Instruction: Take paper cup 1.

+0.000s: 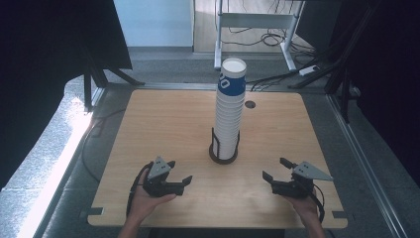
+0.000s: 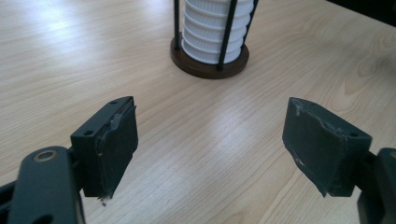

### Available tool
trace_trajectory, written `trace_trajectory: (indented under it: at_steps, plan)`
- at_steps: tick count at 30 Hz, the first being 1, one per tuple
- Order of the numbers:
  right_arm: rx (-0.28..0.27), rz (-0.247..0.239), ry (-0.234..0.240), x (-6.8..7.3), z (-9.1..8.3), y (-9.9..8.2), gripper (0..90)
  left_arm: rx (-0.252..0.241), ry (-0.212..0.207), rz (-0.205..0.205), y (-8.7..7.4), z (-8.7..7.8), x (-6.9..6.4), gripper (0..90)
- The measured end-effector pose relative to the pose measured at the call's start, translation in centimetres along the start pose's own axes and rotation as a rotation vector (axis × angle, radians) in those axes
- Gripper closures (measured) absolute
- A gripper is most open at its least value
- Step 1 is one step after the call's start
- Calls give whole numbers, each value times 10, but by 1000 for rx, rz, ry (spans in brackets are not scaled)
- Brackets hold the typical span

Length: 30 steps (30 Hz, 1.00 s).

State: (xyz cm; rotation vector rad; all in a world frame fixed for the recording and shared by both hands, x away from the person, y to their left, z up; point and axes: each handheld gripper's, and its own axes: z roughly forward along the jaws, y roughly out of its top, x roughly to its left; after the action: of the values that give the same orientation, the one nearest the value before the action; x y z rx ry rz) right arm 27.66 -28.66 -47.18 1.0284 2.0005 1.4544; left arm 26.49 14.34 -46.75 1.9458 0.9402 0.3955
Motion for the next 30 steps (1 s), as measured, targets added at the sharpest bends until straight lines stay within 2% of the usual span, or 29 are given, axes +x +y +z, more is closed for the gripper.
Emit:
trace_trajectory:
  at_steps: [5, 10, 12, 17, 21, 22, 26, 30]
  plan:
    - [-13, 41, 1, -11, -4, -2, 133, 19, 15, 4, -2, 5, 0, 182]
    - [-70, 156, 3, -18, -8, -3, 133, 16, 25, 0, -4, 2, 2, 179]
    - [-85, 181, -1, -20, -9, -2, 134, -1, 21, -3, -3, -2, 3, 178]
    - [-68, 168, -16, -20, -9, -1, 130, -8, 16, 0, -2, -6, 4, 178]
    - [-53, 180, -25, -19, -6, -2, 131, -9, 19, -5, -3, -7, 7, 178]
    - [-48, 175, -7, -19, -5, -2, 112, -11, 27, -8, -3, -7, 9, 179]
    - [-45, 162, -17, -17, -4, -4, 103, -14, 25, -11, -3, -7, 9, 179]
    - [-54, 163, 23, -18, -7, -3, 55, -18, 19, -5, -1, -7, 7, 178]
